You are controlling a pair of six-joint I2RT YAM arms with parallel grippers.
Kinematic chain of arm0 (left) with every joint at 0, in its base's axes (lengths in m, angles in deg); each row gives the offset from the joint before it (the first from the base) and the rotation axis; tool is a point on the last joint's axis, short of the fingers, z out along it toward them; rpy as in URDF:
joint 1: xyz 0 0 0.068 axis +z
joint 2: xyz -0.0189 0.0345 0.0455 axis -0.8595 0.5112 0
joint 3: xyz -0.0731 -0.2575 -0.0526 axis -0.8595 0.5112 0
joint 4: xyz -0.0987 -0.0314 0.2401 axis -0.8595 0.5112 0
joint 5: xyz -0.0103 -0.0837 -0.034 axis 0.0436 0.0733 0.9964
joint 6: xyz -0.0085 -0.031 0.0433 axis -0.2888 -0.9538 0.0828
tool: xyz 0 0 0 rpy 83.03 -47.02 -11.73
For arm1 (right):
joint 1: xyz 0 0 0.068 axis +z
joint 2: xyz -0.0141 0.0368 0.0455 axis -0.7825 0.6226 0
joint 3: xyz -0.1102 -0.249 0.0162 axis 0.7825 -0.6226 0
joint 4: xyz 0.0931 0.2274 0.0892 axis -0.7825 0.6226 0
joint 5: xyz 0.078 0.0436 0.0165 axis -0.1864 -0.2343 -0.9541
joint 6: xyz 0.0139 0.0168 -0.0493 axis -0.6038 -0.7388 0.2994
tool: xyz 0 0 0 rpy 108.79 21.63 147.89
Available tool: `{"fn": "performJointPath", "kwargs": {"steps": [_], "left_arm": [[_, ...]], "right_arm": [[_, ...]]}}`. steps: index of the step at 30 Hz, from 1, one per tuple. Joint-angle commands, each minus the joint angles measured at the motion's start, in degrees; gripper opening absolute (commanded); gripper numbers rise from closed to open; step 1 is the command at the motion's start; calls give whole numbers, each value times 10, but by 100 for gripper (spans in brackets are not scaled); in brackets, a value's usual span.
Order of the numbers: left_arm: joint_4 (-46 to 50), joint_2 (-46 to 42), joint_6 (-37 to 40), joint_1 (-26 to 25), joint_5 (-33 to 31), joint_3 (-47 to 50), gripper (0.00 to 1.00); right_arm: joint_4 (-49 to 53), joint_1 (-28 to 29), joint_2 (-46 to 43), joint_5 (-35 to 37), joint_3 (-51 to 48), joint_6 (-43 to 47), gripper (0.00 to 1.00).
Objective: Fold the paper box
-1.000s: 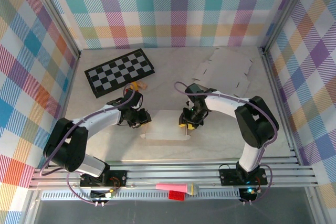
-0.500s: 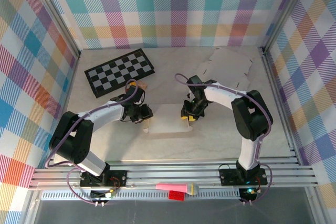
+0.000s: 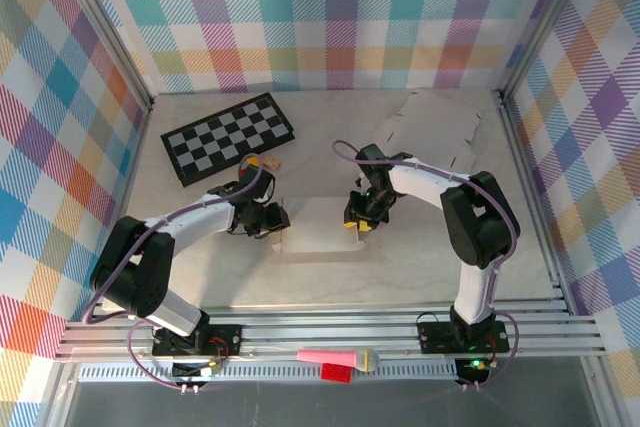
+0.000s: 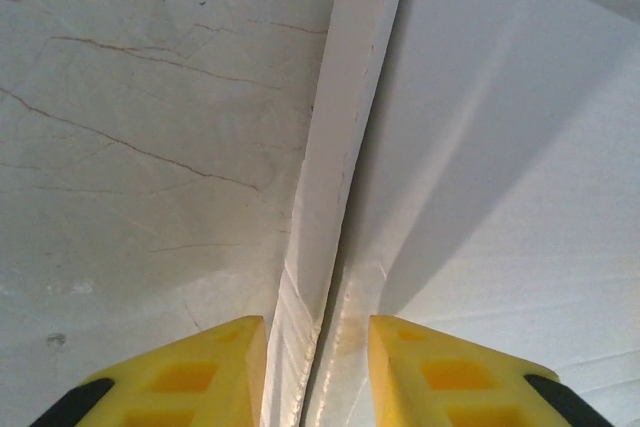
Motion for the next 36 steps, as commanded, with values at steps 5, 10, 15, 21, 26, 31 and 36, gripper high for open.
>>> {"fn": "performJointPath", "kwargs": {"steps": [5, 10, 15, 21, 26, 31, 36], "left_arm": [[-3, 10, 11, -1, 8, 11, 25], [-28, 20, 0, -1, 18, 10, 19], [-22, 30, 3, -2, 18, 3, 11], [-12, 26, 9, -1, 11, 6, 6], [-17, 27, 10, -2, 12, 11, 0], [-25, 19, 8, 2, 11, 23, 0], [-46, 16, 1, 11, 33, 38, 0]], "right_arm": [[-11, -3, 13, 5, -18, 9, 28], [-23, -3, 24, -35, -22, 18, 27], [-15, -8, 28, -36, -22, 30, 25], [-17, -30, 11, -35, -29, 43, 28], [-32, -49, -4, -58, -33, 69, 43], [-59, -72, -17, -91, -50, 89, 68], [-87, -79, -6, -130, -63, 113, 75]]}}
